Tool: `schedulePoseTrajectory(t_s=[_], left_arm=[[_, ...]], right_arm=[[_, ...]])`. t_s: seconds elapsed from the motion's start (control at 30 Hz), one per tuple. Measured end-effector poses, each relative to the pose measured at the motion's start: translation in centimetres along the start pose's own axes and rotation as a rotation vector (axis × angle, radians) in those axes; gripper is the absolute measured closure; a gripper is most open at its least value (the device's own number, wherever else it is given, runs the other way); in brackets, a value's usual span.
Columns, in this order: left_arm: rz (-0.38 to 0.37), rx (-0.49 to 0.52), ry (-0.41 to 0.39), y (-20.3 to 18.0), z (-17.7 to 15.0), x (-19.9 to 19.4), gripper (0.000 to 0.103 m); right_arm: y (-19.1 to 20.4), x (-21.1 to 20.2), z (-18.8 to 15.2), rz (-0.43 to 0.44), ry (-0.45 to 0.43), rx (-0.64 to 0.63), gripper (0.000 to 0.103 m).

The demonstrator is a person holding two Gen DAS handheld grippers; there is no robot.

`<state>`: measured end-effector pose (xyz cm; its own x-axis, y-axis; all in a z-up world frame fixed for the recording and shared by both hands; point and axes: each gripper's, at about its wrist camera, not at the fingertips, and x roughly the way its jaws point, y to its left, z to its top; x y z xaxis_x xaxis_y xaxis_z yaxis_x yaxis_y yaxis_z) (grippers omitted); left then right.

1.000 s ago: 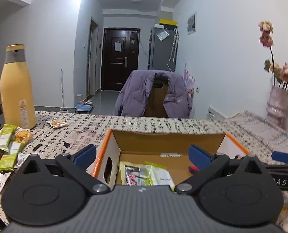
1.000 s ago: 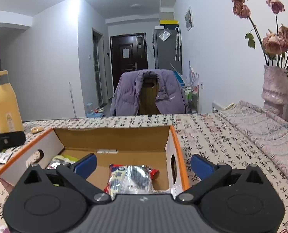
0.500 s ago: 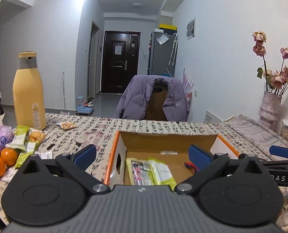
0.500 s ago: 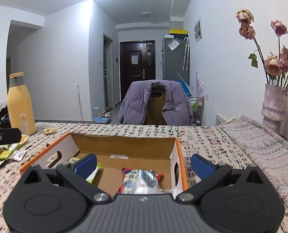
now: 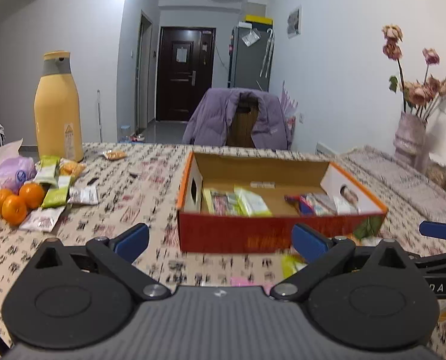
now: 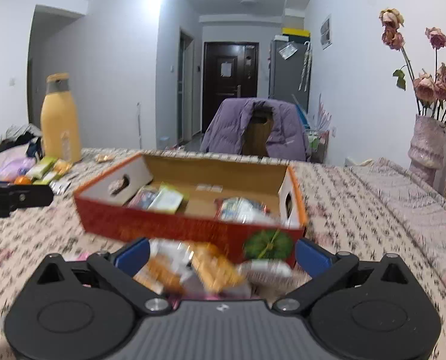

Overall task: Organize snacks
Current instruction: 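Withdraw both grippers from the box back to the snack pile, then grasp a white sachet with the right gripper while the left grasps another white sachet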

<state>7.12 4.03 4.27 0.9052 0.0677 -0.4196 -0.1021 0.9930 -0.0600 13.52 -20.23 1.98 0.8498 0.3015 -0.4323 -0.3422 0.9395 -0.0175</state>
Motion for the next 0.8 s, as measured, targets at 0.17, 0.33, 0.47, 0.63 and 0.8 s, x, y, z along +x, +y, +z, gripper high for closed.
schedulePoseTrajectory(t_s=[0.17, 0.33, 0.47, 0.63, 0.8], left_arm=[[-0.001, 0.003, 0.041, 0.1, -1.9, -0.9, 0.0], [0.001, 0.0, 0.075, 0.2, -3.7, -1.8, 0.0], [-0.003, -0.001, 0.092, 0.2, -4.6, -2.5, 0.0], [-0.007, -0.014, 0.106, 0.4, -5.7, -3.3, 0.0], [-0.015, -0.019, 0.123, 0.4, -6.5, -3.7, 0.0]], right_arm=[[1.6, -1.3, -2.5, 0.032, 0.065, -0.013, 0.0], [3.2, -1.4, -4.3, 0.029, 0.123, -0.014, 0.0], [3.8, -1.0, -5.3, 0.004, 0.154, 0.009, 0.0], [3.9, -1.1, -6.4, -0.026, 0.17, 0.01, 0.0], [3.2, -1.6, -7.7, -0.03, 0.187, 0.018, 0.004]])
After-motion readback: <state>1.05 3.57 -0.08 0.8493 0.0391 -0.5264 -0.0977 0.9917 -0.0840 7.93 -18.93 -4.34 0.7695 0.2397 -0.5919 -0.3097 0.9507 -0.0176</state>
